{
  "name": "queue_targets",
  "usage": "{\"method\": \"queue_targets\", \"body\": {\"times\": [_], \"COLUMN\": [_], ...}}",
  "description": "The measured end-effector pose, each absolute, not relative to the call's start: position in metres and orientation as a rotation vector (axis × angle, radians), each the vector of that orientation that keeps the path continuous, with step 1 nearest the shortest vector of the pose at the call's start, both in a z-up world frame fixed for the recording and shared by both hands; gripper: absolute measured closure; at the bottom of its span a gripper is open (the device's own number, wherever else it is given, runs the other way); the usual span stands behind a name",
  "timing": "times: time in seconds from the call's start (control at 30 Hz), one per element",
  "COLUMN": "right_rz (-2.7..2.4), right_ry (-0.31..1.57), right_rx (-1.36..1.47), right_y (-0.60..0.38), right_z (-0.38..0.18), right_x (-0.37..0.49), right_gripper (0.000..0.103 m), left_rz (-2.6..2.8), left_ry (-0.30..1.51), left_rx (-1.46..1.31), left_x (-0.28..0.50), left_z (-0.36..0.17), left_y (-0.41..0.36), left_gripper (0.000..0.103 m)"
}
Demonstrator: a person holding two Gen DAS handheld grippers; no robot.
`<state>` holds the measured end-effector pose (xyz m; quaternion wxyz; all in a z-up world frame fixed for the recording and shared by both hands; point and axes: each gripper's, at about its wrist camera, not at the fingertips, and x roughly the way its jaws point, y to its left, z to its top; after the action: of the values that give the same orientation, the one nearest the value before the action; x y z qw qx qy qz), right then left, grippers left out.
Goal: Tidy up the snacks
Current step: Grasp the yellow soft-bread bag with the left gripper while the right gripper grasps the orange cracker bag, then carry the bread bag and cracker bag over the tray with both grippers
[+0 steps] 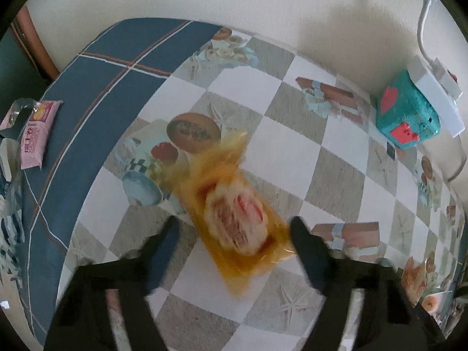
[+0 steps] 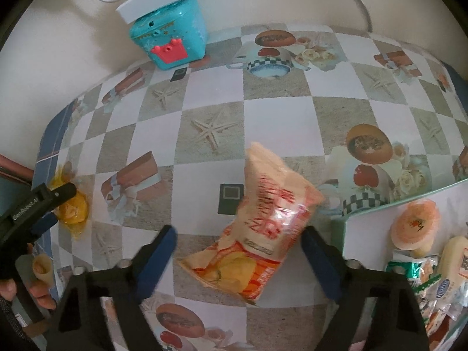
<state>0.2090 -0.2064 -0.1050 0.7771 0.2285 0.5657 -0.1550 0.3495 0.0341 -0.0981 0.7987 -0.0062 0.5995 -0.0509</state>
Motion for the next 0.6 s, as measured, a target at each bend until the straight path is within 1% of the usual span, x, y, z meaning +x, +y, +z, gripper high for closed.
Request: {"method": "queue_targets", "body": {"times": [0.03, 0.07, 0.1, 0.17, 0.27, 0.43, 0.6], "right_rz": [-0.334, -0.332, -0.332, -0.324, -0.322, -0.315, -0.310], "right_ry": [1.224, 1.224, 1.224, 1.217, 1.212, 1.183, 1.154], "right_rx": [0.493, 0.492, 0.491, 0.501, 0.479, 0.451, 0.412], "right_y": [-0.206, -0.207, -0.207, -0.208, -0.206, -0.199, -0.190], "right_z": [-0.105, -0.105, -0.105, -0.104, -0.100, -0.086, -0.067], "right_x": [0.209, 0.208, 0.206, 0.203, 0.198, 0.185, 0.162], "right_gripper": [0.032, 0.040, 0.045, 0.054, 0.059, 0.061, 0.061], "left_rz": [-0.108, -0.113, -0.116, -0.113, -0.099, -0.039, -0.046], "left_ry": [1.292, 1.297, 1.302, 1.298, 1.298, 1.304, 1.304], "left_rx": [-0.005, -0.002, -0.002, 0.007, 0.029, 0.099, 0.068], "left_x": [0.348, 0.346, 0.345, 0.342, 0.334, 0.312, 0.276], "left_z": [-0.099, -0.100, -0.101, -0.101, -0.100, -0.098, -0.092], "left_y": [0.034, 0.034, 0.034, 0.035, 0.037, 0.036, 0.032], "left_gripper": [0.041, 0.048, 0.055, 0.057, 0.059, 0.060, 0.060]}}
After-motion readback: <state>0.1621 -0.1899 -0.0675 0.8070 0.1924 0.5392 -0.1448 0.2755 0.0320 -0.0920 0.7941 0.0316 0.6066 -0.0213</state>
